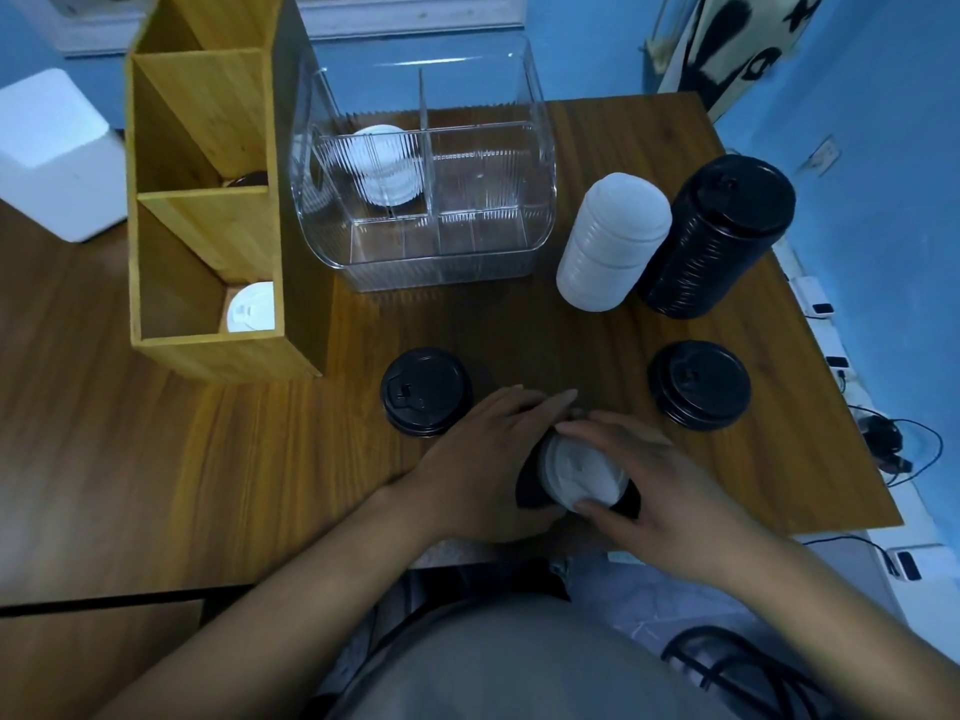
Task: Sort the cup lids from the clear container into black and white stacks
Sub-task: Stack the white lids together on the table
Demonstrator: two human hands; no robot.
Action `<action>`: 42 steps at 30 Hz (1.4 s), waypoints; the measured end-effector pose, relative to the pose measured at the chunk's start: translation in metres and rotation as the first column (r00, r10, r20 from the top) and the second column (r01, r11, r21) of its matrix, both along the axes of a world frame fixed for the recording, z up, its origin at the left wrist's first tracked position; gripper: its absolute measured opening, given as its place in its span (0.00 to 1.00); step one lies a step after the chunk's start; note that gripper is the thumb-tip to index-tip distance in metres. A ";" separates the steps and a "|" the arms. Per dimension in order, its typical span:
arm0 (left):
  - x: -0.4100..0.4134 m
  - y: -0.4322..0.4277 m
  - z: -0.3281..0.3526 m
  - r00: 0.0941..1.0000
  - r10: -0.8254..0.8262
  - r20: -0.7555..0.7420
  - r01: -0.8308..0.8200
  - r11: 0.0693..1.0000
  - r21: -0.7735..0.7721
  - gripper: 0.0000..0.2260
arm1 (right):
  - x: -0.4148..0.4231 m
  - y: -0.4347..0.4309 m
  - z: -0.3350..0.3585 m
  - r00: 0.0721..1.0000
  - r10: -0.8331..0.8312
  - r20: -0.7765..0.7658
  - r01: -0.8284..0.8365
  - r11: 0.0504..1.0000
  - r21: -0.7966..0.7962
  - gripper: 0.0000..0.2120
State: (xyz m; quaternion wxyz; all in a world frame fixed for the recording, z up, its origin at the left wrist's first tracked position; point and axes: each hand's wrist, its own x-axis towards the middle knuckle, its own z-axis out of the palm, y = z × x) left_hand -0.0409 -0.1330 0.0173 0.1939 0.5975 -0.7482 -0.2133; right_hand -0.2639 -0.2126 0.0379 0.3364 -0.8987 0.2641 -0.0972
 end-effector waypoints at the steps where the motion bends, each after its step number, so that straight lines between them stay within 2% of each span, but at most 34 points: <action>1: 0.000 0.000 -0.001 1.000 0.000 -0.007 0.000 1.000 0.005 0.47 | -0.001 0.002 -0.003 1.000 -0.012 0.003 0.012 1.000 0.001 0.34; 5: 0.003 -0.001 -0.001 1.000 0.002 -0.022 -0.002 1.000 0.029 0.48 | 0.001 0.006 -0.012 0.999 -0.028 0.042 0.029 1.000 -0.010 0.33; 8: 0.003 -0.001 0.001 1.000 0.001 -0.026 0.000 0.999 0.037 0.48 | 0.000 0.007 -0.018 0.981 -0.040 0.190 0.040 0.999 0.002 0.30; 14: 0.003 -0.002 -0.001 0.999 -0.034 -0.021 0.034 0.999 -0.012 0.47 | 0.000 0.002 -0.027 0.962 0.081 0.262 -0.026 0.978 -0.205 0.20; 18: 0.002 -0.001 -0.003 0.999 -0.035 -0.038 0.033 0.998 -0.052 0.44 | 0.001 0.002 -0.030 0.968 0.112 0.225 -0.059 0.972 -0.227 0.19; 26: 0.001 -0.001 -0.001 0.999 -0.027 -0.033 0.026 0.999 -0.040 0.43 | -0.002 -0.005 -0.022 0.990 0.077 0.117 -0.075 0.997 -0.017 0.21; 31: 0.001 -0.001 0.005 0.999 -0.027 -0.017 0.027 0.999 -0.020 0.43 | -0.011 -0.008 -0.013 0.993 0.114 0.017 -0.111 0.983 -0.144 0.25; 36: 0.005 -0.004 0.014 1.000 -0.011 -0.018 0.011 1.000 0.001 0.45 | -0.024 -0.005 -0.006 0.996 0.048 -0.080 -0.065 0.971 -0.228 0.28; 39: 0.007 -0.016 0.021 0.998 0.060 -0.023 -0.061 0.995 -0.072 0.41 | -0.025 -0.007 -0.001 0.991 0.043 -0.128 -0.070 0.975 -0.211 0.30; 42: 0.003 -0.037 0.031 0.965 0.258 -0.057 -0.263 0.957 -0.125 0.36 | -0.022 -0.023 0.025 0.996 0.007 -0.084 -0.024 0.980 -0.195 0.31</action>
